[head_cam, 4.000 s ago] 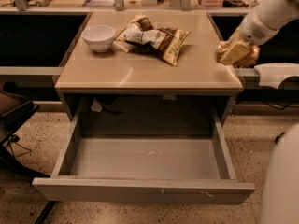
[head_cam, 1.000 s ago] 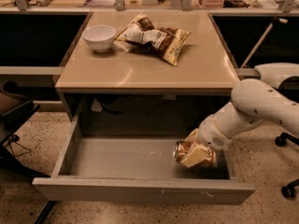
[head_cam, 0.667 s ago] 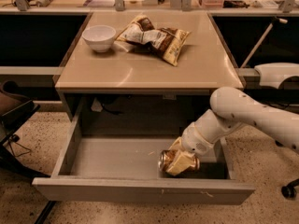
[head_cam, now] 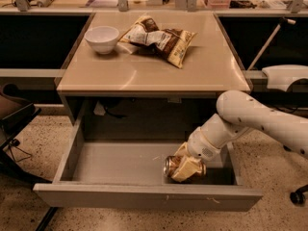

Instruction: Place orange can into top drawer

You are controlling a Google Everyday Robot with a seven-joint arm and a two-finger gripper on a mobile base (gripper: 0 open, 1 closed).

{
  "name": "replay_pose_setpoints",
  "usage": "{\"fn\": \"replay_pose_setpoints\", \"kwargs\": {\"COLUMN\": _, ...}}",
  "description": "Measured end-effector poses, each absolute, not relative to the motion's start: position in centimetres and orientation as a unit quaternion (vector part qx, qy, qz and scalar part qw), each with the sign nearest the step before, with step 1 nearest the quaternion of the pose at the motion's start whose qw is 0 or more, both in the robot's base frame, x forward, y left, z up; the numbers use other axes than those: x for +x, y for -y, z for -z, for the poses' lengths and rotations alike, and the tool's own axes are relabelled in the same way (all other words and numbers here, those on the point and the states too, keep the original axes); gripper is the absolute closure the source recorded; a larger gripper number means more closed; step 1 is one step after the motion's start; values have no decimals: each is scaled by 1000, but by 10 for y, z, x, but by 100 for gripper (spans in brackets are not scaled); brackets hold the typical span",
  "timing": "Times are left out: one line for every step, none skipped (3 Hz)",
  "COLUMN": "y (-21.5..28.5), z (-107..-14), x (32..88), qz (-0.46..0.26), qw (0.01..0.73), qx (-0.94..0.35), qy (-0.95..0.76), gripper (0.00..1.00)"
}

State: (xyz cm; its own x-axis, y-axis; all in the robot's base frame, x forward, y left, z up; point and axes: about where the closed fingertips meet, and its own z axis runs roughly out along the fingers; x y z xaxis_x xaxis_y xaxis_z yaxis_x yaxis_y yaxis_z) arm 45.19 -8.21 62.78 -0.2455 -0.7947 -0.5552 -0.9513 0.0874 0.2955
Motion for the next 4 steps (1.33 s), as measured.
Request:
{"fn": "replay_pose_setpoints", "kwargs": {"y": 82, "z": -628, "x": 452, "qz": -308, "qw": 127, "qx": -601, "qy": -726, "gripper": 35}}
{"fn": "replay_pose_setpoints", "kwargs": {"y": 82, "z": -628, "x": 452, "qz": -308, "qw": 127, "qx": -601, "qy": -726, "gripper": 12}}
{"fn": "replay_pose_setpoints", "kwargs": {"y": 82, "z": -628, "x": 452, "qz": -309, "qw": 127, "qx": -601, "qy": -726, "gripper": 0}}
{"fn": "replay_pose_setpoints", "kwargs": {"y": 82, "z": -628, "x": 452, "qz": -309, "qw": 127, "qx": -601, "qy": -726, "gripper": 0}}
